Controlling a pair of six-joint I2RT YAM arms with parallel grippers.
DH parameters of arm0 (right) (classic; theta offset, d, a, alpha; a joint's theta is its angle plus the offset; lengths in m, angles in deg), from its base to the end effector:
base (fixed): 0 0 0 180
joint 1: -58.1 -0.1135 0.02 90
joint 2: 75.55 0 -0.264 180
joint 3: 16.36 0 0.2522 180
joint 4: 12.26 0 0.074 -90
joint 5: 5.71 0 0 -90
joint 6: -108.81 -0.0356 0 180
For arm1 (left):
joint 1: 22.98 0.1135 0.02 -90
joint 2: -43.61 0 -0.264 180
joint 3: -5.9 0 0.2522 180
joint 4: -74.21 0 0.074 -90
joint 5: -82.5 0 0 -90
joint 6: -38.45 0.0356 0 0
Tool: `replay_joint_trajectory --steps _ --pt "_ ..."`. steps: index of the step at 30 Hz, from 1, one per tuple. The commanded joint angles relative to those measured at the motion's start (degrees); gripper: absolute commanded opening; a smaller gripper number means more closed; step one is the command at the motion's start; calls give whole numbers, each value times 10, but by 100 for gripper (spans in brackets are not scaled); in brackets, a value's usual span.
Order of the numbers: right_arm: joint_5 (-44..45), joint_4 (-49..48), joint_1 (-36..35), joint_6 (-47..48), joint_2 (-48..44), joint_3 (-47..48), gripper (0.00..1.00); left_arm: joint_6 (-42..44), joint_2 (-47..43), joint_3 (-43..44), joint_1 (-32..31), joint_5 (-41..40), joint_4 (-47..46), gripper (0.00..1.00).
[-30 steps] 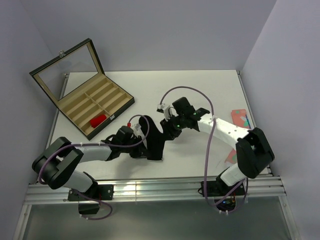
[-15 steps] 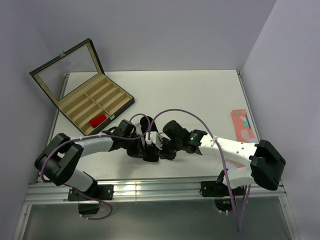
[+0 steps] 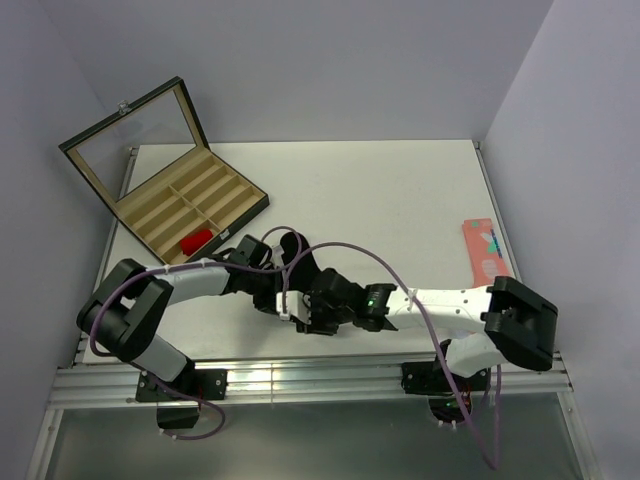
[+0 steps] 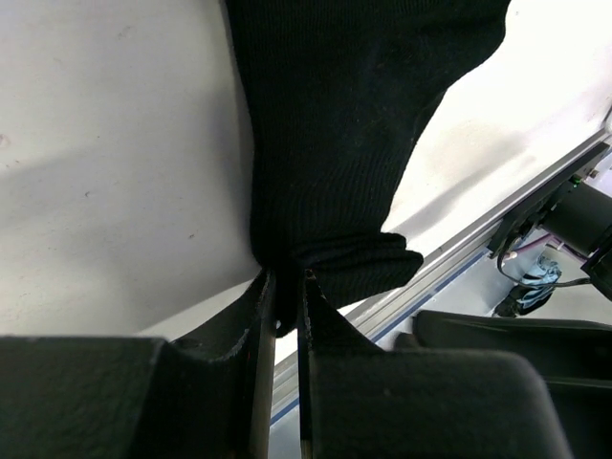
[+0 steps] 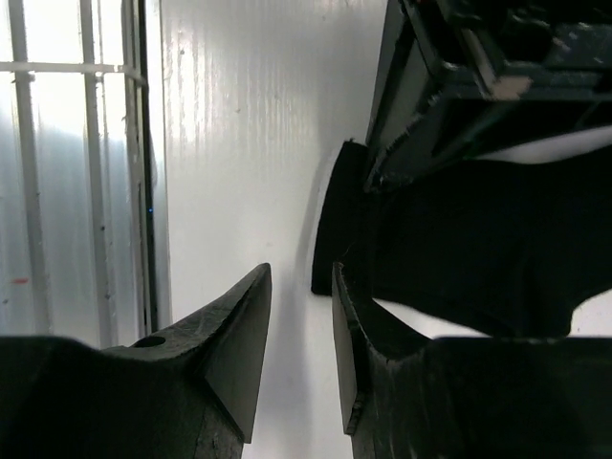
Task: Roll the socks
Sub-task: Roll the sock at the center of the board.
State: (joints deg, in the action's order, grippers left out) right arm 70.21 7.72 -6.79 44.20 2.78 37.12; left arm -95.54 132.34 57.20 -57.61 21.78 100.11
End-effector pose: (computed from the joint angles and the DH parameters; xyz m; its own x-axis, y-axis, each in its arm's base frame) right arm 0.1078 0.2503 0.1895 0.1377 -0.6862 -0.7142 -0.9879 -0.0430 -0.1491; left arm 0.2053 -0.1630 0.1303 -0.9987 -0.0465 -0.0194 -0.0241 0.7793 -0.6262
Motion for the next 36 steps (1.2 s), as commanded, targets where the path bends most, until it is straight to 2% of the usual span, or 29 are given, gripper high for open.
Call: replay_joint_trajectory --steps 1,22,28,36 --pt "32 -51 -18 1 35 11 39 25 6 14 1 1 23 0" --pt "131 -108 -51 2 81 11 39 41 5 12 6 23 19 0" --pt "122 -101 -53 5 90 11 45 42 9 10 6 26 14 0" --pt "129 -89 -53 -1 116 22 45 43 5 16 6 30 17 0"
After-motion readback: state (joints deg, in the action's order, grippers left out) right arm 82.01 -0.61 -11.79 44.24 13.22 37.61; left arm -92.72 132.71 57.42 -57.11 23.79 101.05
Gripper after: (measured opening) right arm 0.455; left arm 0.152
